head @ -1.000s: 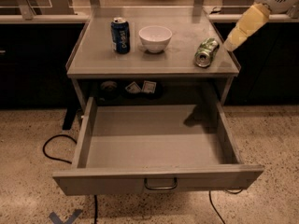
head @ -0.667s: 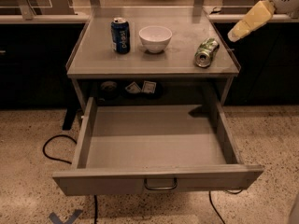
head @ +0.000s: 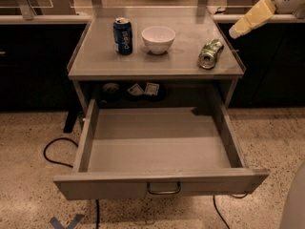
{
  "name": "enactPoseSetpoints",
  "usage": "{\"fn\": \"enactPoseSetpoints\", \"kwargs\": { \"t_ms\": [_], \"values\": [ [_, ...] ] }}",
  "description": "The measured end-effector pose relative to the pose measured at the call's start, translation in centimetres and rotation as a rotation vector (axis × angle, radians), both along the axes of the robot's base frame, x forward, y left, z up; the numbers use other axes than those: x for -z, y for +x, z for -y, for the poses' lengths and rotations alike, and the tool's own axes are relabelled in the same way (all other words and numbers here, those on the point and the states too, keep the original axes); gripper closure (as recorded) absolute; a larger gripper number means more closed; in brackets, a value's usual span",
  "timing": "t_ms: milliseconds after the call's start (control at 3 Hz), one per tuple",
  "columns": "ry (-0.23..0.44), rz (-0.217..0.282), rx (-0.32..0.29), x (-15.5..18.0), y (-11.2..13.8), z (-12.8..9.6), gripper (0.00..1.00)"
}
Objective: Place green can into top drawer
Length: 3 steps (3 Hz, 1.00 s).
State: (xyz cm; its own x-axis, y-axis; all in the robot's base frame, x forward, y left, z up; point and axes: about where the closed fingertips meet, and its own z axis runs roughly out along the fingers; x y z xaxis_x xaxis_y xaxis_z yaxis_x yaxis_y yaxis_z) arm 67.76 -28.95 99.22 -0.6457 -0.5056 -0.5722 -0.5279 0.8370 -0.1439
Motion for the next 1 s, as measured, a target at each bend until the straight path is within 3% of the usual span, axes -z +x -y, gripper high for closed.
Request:
{"fn": "enactPoseSetpoints", "kwargs": {
  "t_ms": [333,667,1000],
  "values": [
    [0.085,0.061,0.081,0.5,4.7,1.7,0.00],
    [0.094,0.056,0.075,1.0,5.1,1.3,0.00],
    [0.146,0.003,0.076,4.2,7.1,-0.8,0.00]
  ]
}}
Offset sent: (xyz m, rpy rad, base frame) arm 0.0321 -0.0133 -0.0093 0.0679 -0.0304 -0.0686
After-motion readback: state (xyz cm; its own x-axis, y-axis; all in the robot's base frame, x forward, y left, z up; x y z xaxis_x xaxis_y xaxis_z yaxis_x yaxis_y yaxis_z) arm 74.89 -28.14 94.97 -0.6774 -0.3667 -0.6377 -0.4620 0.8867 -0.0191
